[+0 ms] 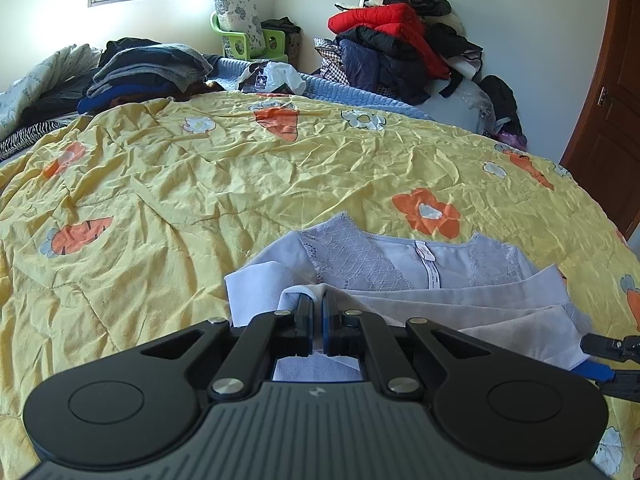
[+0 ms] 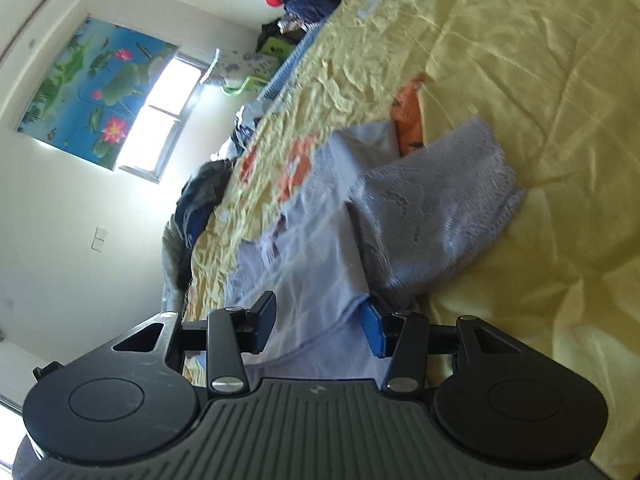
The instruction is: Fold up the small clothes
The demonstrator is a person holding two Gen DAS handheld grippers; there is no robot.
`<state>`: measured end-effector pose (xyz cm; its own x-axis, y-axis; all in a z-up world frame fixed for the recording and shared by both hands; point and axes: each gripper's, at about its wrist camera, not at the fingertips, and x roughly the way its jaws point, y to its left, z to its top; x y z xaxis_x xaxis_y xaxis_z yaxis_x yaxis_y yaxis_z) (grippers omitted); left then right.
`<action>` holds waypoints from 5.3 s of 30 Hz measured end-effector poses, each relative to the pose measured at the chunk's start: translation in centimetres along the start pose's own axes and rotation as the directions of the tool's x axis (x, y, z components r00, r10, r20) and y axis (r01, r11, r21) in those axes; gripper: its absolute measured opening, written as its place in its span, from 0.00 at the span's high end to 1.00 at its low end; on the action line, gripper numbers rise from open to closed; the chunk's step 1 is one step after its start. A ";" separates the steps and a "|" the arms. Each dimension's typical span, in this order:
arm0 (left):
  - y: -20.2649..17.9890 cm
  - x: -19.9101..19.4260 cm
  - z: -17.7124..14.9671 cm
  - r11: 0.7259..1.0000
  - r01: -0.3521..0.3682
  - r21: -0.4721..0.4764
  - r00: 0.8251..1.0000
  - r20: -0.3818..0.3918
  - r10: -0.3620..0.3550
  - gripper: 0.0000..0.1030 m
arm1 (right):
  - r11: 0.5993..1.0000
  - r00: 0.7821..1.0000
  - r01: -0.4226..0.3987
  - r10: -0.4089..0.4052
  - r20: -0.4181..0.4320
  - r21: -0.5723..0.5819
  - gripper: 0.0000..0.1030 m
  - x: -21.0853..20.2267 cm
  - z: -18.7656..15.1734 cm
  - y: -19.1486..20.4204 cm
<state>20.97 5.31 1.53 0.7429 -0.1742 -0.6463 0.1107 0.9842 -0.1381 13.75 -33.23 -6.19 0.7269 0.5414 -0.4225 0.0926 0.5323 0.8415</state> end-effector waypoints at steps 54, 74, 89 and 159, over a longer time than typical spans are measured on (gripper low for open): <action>2.1 8.8 4.6 0.979 0.036 -0.201 0.978 -0.195 -0.076 0.95 | 0.975 0.970 0.176 -0.148 0.191 -0.138 0.92 7.1 7.9 2.2; 4.6 6.6 5.5 0.962 -0.025 -0.273 0.994 -0.106 -0.005 0.94 | 0.955 0.951 0.222 -0.167 0.260 -0.196 0.59 7.4 8.4 3.6; -1.0 3.0 -0.3 0.999 -0.036 0.006 0.995 -0.089 0.037 0.94 | 0.838 0.952 0.304 -0.245 0.185 -0.453 0.34 6.4 3.4 7.5; -3.1 -4.8 -13.4 0.981 -0.129 0.147 0.989 0.095 0.116 0.90 | 0.524 0.932 0.329 -0.316 0.179 -0.786 0.00 2.8 -14.1 9.7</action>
<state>8.19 2.72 -4.99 0.8101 -0.0555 -0.5837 0.1100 0.9922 0.0582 7.08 -17.39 -3.90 0.7694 0.2199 -0.5998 -0.2472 0.9682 0.0378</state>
